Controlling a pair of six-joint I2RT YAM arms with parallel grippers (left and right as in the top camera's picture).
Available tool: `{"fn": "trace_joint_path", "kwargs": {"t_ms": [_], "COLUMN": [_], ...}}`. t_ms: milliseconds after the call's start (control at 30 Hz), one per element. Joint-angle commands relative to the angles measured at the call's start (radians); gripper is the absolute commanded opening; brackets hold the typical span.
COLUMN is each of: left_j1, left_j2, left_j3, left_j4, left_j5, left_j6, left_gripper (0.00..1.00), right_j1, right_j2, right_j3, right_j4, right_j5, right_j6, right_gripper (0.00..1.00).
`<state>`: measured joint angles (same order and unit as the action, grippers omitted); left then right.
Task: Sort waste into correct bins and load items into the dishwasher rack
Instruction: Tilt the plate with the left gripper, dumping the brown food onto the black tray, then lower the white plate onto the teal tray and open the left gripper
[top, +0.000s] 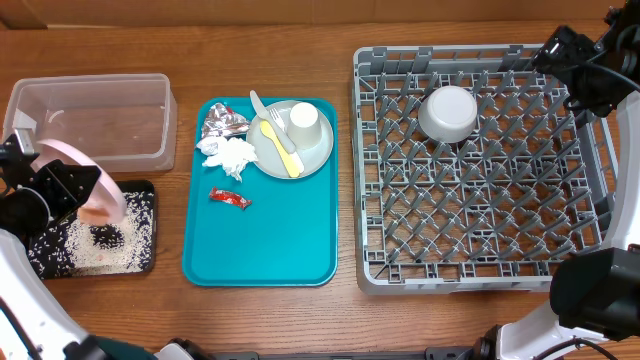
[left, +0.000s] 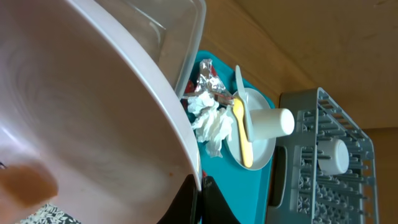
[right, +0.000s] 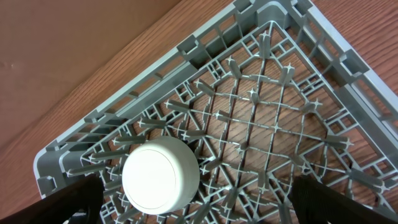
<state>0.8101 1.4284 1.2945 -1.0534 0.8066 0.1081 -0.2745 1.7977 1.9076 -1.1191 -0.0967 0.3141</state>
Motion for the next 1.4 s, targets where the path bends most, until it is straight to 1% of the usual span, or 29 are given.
{"fn": "trace_joint_path", "kwargs": {"t_ms": [0,100,267,533,700,833,967,1033,1167,1200,1267,1367], "left_j1": [0.016,0.016,0.016,0.004,-0.073,-0.222,-0.462,-0.592,-0.870,-0.972,-1.075,-1.184], "left_j2": [0.023,0.022,0.022,-0.027,-0.127,-0.209,-0.244,-0.240,-0.203,-0.176,-0.133,-0.045], "left_j3": [-0.013,-0.013,-0.010,0.059,0.140,0.150,0.150,0.147,0.132,0.122,0.113,0.107], "left_j4": [-0.001,0.000,-0.002,-0.039,-0.097,-0.107,-0.149,-0.173,-0.211,-0.211,-0.204,-0.192], "left_j5": [0.033,0.025,-0.066,-0.047,-0.063,-0.108,-0.261,-0.346,-0.545,-0.616,-0.684,-0.747], "left_j6": [0.007,-0.002,-0.058,-0.068,-0.065,-0.064,-0.118,-0.166,-0.318,-0.376,-0.441,-0.504], "left_gripper": [0.04,0.04,0.04,0.04,0.04,0.04,0.04,0.04,0.04,0.04,0.04,0.04], "right_j1": [-0.001,-0.001,-0.001,-0.001,-0.001,-0.001,-0.001,-0.001,-0.001,-0.001,-0.001,-0.001], "right_j2": [-0.034,-0.034,-0.034,-0.034,-0.034,-0.034,-0.034,-0.034,-0.034,-0.034,-0.034,-0.034], "right_j3": [0.011,0.011,0.011,0.011,0.011,0.011,0.011,0.011,0.011,0.011,0.011,0.011], "right_j4": [0.003,0.003,0.003,0.003,0.003,0.003,0.003,0.003,0.003,0.003,0.003,0.003], "right_j5": [0.010,0.010,0.010,0.010,0.010,0.010,0.010,0.010,0.010,0.010,0.010,0.010], "right_j6": [0.004,0.004,0.005,0.004,0.005,0.005,0.005,0.005,0.005,0.004,0.005,0.005], "right_gripper": [1.00,1.00,1.00,1.00,1.00,1.00,1.00,1.00,1.00,1.00,1.00,1.00]}}
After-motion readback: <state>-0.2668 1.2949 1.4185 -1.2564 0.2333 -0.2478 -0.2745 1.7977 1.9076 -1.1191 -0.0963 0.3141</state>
